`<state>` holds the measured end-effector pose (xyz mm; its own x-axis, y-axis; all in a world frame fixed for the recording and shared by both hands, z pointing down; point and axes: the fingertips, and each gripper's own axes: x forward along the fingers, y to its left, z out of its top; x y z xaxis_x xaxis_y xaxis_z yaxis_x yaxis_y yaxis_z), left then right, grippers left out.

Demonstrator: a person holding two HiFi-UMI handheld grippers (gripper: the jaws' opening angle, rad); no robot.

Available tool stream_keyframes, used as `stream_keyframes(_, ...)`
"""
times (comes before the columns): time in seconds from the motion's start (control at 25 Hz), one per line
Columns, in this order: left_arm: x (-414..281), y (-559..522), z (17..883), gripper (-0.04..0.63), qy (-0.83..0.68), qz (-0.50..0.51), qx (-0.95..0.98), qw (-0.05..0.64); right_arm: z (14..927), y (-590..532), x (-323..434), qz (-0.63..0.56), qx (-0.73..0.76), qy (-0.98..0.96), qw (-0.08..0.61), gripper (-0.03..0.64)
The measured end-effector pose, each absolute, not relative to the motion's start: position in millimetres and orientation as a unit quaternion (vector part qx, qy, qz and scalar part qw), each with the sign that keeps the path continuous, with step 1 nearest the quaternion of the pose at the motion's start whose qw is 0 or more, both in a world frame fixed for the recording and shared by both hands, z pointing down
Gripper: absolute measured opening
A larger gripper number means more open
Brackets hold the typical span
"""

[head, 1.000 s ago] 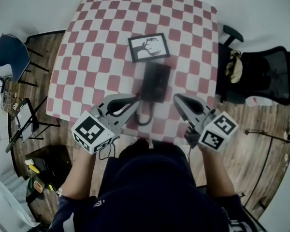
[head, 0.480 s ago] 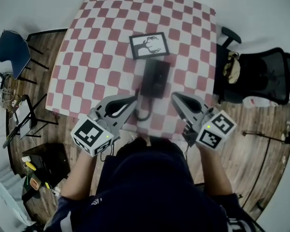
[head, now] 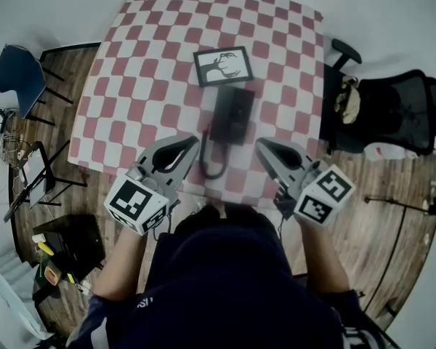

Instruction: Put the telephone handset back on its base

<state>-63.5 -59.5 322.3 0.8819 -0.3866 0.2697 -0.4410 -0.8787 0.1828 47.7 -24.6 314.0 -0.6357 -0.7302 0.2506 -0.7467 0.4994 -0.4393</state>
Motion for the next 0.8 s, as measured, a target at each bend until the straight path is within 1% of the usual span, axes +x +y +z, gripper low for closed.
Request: stream_keyframes(0.8, -45, -64, 329, 0.038, -0.207, 0.123, 0.963, 0.119, 321, -31, 55, 0.269, 0.42, -0.866, 0.026, 0.015)
